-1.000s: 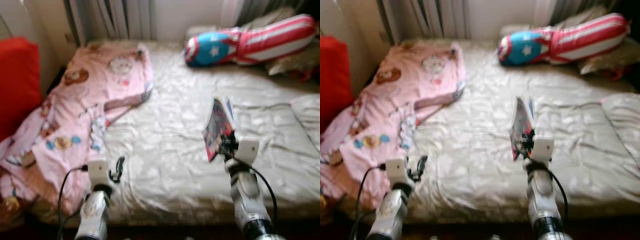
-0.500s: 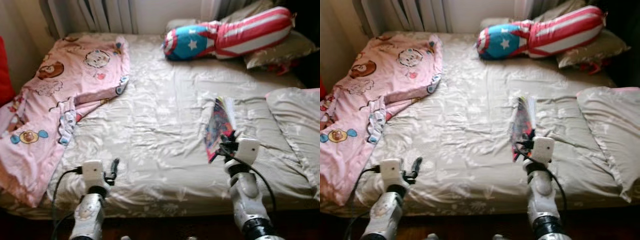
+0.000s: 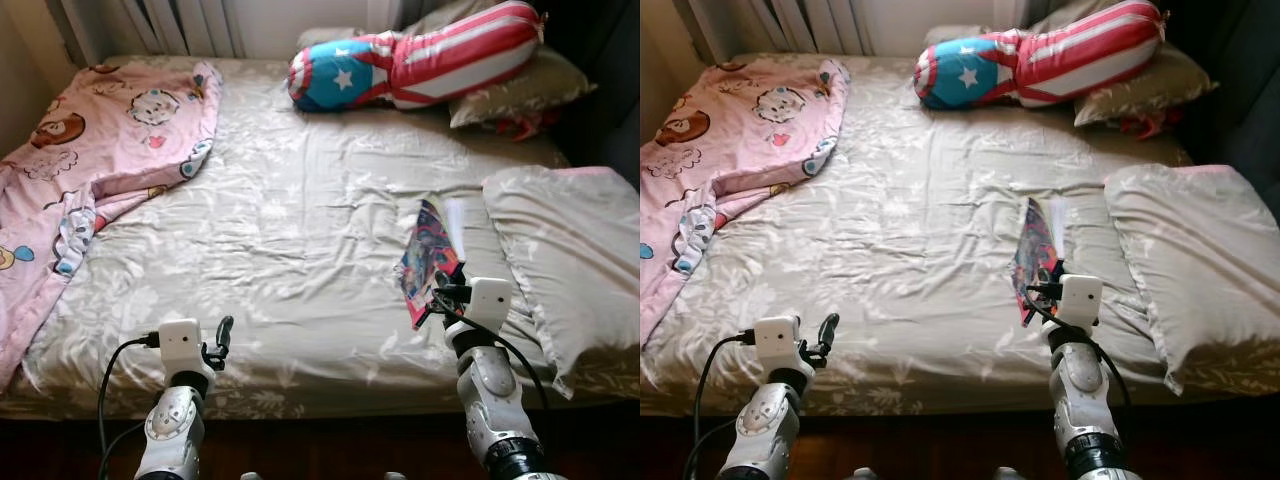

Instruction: Clean up the room

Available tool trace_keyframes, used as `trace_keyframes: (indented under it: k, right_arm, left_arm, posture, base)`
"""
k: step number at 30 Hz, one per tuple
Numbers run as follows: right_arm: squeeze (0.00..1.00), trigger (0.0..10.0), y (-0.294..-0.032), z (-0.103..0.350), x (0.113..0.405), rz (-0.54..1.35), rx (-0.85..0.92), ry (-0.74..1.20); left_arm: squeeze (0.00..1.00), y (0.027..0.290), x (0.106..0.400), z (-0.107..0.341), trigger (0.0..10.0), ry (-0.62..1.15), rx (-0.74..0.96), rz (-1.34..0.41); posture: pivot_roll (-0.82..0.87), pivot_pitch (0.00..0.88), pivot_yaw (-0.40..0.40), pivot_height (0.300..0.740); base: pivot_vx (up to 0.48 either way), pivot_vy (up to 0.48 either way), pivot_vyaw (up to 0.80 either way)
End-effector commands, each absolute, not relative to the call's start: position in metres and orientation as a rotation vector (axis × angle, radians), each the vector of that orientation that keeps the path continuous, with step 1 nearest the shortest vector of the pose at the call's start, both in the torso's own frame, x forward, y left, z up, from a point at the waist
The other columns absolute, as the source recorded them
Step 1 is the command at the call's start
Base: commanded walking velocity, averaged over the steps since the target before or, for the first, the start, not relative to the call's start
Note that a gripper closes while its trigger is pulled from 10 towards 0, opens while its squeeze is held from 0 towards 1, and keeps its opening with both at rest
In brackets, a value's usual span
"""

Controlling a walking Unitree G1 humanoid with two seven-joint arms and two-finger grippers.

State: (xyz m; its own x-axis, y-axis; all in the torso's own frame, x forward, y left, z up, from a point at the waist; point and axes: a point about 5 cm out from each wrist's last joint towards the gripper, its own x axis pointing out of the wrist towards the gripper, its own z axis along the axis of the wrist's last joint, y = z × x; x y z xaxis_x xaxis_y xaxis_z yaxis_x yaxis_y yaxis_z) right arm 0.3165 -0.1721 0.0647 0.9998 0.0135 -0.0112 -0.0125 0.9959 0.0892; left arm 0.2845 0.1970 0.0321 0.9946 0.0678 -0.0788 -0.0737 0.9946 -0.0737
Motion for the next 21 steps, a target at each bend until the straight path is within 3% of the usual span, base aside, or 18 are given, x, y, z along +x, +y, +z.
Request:
trace_keyframes:
  k: [1, 17, 21]
  right_arm:
    - [0.0, 10.0, -0.1765, 0.0744, 0.3196, 0.0, 0.087, -0.035]
    - [0.0, 10.0, -0.1712, 0.0758, 0.3192, 0.057, 0.057, -0.046]
    - [0.0, 10.0, -0.1682, 0.0742, 0.3187, 0.065, 0.065, -0.034]
  left_arm:
    - [0.0, 0.1954, 0.2816, 0.0283, 10.0, 0.092, -0.079, 0.069]
    - [0.0, 0.1959, 0.2807, 0.0271, 10.0, 0.099, -0.093, 0.067]
    - [0.0, 0.1958, 0.2805, 0.0275, 10.0, 0.095, -0.092, 0.063]
  posture:
    - [-0.03, 0.169, -0.031, 0.72]
    - [-0.03, 0.167, -0.032, 0.72]
    - [-0.03, 0.166, -0.032, 0.72]
  base:
    - [0.0, 0.0, 0.0]
    - [0.0, 0.0, 0.0]
    - [0.196, 0.0, 0.76]
